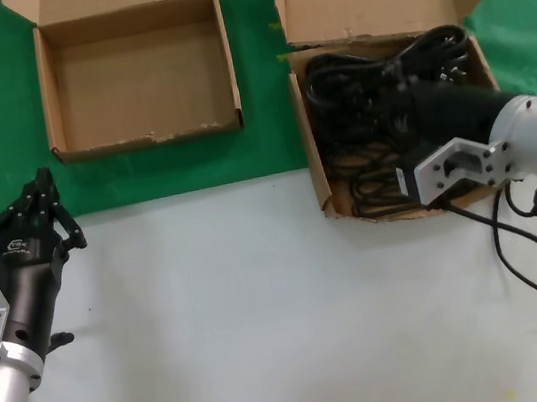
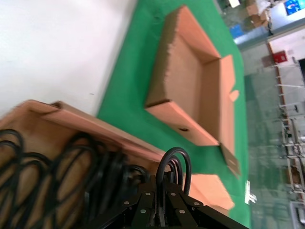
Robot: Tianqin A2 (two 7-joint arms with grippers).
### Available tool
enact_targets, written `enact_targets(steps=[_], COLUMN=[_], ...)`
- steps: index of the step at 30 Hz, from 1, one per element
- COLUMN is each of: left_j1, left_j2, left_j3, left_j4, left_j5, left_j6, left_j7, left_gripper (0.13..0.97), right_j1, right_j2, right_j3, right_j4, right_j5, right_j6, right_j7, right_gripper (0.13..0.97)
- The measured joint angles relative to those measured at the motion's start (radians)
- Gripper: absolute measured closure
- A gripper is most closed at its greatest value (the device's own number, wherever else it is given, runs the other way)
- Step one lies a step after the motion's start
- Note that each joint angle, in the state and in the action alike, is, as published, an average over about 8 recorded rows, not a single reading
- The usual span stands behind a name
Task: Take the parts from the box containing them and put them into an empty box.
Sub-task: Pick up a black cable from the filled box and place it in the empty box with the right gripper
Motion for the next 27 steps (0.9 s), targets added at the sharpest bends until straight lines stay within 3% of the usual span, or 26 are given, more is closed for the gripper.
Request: enact_targets(steps=[14, 27], left_j1=[0.0, 0.0], left_j2=[0.0, 0.0], left_j3=[0.0, 0.0], left_j4=[0.0, 0.0], left_j5=[0.0, 0.0], left_j6=[0.0, 0.0], left_j7=[0.0, 0.0], left_gripper=[0.952, 0.952], right_j1=[0.0, 0.066], right_j2=[-0.05, -0.267], right_j3=[0.123, -0.004], right_j4=[0.253, 0.188], right_j5=[-0.221, -0.295], right_j6=[-0.102, -0.056], right_j7=[0.205, 0.138], right_gripper=[0.932, 0.932])
